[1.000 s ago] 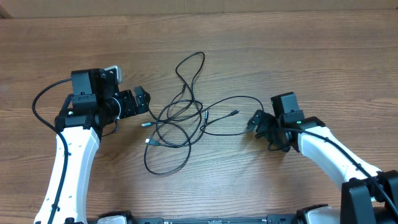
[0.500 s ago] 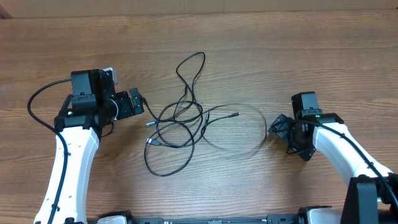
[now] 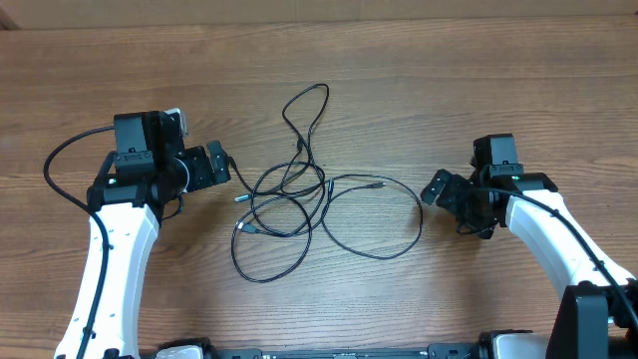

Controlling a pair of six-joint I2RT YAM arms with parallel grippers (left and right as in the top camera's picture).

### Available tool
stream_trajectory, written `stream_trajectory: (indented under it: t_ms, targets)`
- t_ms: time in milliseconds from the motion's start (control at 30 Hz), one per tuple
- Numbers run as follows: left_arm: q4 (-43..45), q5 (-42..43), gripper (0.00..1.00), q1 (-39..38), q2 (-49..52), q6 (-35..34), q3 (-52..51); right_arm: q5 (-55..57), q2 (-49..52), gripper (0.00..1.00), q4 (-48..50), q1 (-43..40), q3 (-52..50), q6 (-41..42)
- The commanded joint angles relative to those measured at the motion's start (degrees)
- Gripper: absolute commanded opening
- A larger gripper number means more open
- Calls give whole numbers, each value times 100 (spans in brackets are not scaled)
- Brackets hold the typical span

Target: Untangle cables

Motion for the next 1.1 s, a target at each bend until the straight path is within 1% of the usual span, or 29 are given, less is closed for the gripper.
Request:
stream_trajectory:
  t_ms: [0,133,233,367,533,633,700,900,933,1067]
  targets:
    - [9,-70,100,-11,-52,127,22,-452,-22,100,2,50,138,-1117]
    - [9,-70,99,-11,-52,127,22,-437,-15,100,-13,199,133,-1725]
    - [9,-70,100,-11,-52,127,22,-144,-15,100,122,400,107,-1781]
    - [9,-70,100,-11,-52,127,22,-101,-15,100,531,623,-24,-1895]
    - [9,-70,100,-11,-52,127,22,256,-11,99,894,855,-74,-1902]
    - [9,-70,100,-11,-52,127,22,352,24,99,1045,962,-74,-2295]
    - [9,-70,99,-11,-52,127,22,352,94,96,1097,1012,-74,-2605]
    - [9,-70,100,-11,-52,127,22,341,540,92,1300,1023,-76,-3080]
    - [9,-70,100,-11,-52,127,22,332,619,90,1384,1023,-76,-3136]
    - [9,-70,99,-11,-52,127,22,323,922,88,1703,1023,-76,-3279]
